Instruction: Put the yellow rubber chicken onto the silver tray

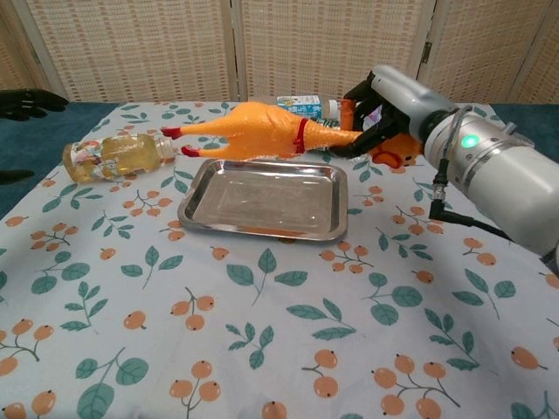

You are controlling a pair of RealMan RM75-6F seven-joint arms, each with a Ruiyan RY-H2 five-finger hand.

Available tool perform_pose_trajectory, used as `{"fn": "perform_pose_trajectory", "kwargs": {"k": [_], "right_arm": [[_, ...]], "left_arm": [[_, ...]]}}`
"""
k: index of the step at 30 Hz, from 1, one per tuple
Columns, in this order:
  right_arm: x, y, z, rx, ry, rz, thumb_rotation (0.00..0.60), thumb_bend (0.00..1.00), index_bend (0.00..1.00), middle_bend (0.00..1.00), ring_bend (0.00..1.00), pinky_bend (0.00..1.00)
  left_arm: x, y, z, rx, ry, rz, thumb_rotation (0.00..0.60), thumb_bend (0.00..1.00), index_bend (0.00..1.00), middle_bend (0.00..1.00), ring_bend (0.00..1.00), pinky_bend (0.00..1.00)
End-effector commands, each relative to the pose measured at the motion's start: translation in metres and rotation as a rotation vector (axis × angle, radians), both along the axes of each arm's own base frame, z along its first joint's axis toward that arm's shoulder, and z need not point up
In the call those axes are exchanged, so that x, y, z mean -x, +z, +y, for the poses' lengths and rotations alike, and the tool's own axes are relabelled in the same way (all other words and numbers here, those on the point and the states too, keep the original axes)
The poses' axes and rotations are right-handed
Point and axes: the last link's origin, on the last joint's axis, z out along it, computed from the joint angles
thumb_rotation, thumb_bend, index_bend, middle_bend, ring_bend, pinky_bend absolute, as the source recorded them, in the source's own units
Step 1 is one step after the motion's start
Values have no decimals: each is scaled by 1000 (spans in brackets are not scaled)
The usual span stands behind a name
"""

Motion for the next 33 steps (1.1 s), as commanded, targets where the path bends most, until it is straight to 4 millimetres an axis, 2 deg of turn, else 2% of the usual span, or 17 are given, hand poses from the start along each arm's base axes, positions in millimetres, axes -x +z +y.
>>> {"fn": "perform_pose_trajectory", "kwargs": {"k": [1, 5, 8, 11, 15, 18, 21, 23, 26, 29, 33], "right_arm": [[-9, -28, -5, -20, 0, -12, 600, 390, 950, 727, 818, 1000], [-9, -49, -7, -43, -8, -27, 600, 390, 929, 721, 732, 1000], [-6, -58, -7, -49, -6, -9, 600, 390, 852, 636, 636, 939], [0, -61, -10, -71, -22, 16, 600, 385, 713, 496, 484, 774], [7, -58, -14, -111, -35, 88, 600, 338, 400, 277, 263, 578], [12, -53, -14, -136, -37, 126, 600, 309, 208, 157, 154, 475], [16, -46, -13, -161, -36, 159, 600, 277, 70, 54, 63, 368], [18, -39, -12, -178, -34, 182, 600, 256, 10, 11, 18, 304], [21, -30, -11, -195, -35, 208, 600, 227, 0, 0, 0, 221], [24, -23, -10, -225, -36, 244, 600, 197, 0, 0, 0, 130], [24, -19, -11, -257, -44, 252, 600, 169, 0, 0, 0, 67]], "left_arm": [[8, 3, -7, 14, -5, 4, 600, 336, 0, 0, 0, 0], [8, 3, -11, 34, -25, 18, 600, 336, 0, 0, 0, 0], [8, 3, -13, 55, -24, 19, 600, 340, 0, 0, 0, 0], [8, 4, -11, 69, -14, 32, 600, 340, 0, 0, 0, 0], [10, 3, -9, 81, 2, 38, 600, 340, 0, 0, 0, 0], [11, 1, -7, 83, 10, 48, 600, 340, 0, 0, 0, 0], [11, 0, -6, 90, 21, 41, 600, 340, 0, 0, 0, 0], [11, 0, -5, 95, 27, 37, 600, 341, 0, 0, 0, 16], [11, 1, -5, 104, 39, 28, 600, 341, 0, 0, 0, 89], [12, 0, -5, 109, 44, 28, 600, 341, 0, 0, 0, 76], [11, -1, -4, 116, 46, 25, 600, 340, 0, 0, 0, 64]]}}
